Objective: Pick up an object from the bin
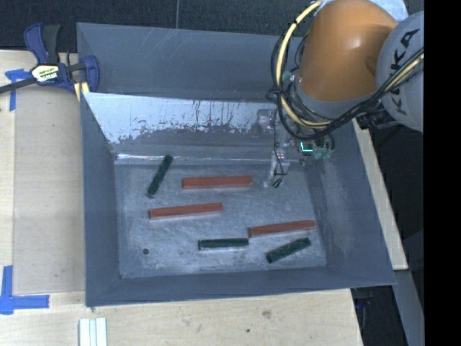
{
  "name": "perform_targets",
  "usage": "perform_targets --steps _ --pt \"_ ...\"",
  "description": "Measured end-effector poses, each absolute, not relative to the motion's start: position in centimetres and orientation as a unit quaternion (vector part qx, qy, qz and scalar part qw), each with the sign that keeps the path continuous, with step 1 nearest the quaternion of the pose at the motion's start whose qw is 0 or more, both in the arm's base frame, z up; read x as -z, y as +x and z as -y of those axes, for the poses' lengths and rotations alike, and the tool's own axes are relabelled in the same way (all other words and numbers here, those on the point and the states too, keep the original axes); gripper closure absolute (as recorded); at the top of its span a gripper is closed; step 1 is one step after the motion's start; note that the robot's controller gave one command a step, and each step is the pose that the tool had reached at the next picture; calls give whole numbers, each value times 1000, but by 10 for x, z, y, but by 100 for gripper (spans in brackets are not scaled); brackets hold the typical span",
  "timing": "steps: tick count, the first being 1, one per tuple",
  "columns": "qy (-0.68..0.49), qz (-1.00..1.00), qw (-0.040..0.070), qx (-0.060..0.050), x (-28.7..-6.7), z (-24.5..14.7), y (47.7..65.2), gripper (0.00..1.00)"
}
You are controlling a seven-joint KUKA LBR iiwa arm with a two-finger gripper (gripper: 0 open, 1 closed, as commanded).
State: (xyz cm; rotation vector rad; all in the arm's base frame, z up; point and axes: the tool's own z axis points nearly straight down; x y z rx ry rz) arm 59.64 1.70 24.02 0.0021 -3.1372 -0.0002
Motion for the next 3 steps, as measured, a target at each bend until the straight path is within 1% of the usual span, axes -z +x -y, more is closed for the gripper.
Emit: perform_targets --steps 1,2,3 --pt "45 999 2 0 -89 13 580 0" --pt "79 997 -3 1 -69 -34 620 0" --pt "77 997 -4 0 -72 -32 621 100"
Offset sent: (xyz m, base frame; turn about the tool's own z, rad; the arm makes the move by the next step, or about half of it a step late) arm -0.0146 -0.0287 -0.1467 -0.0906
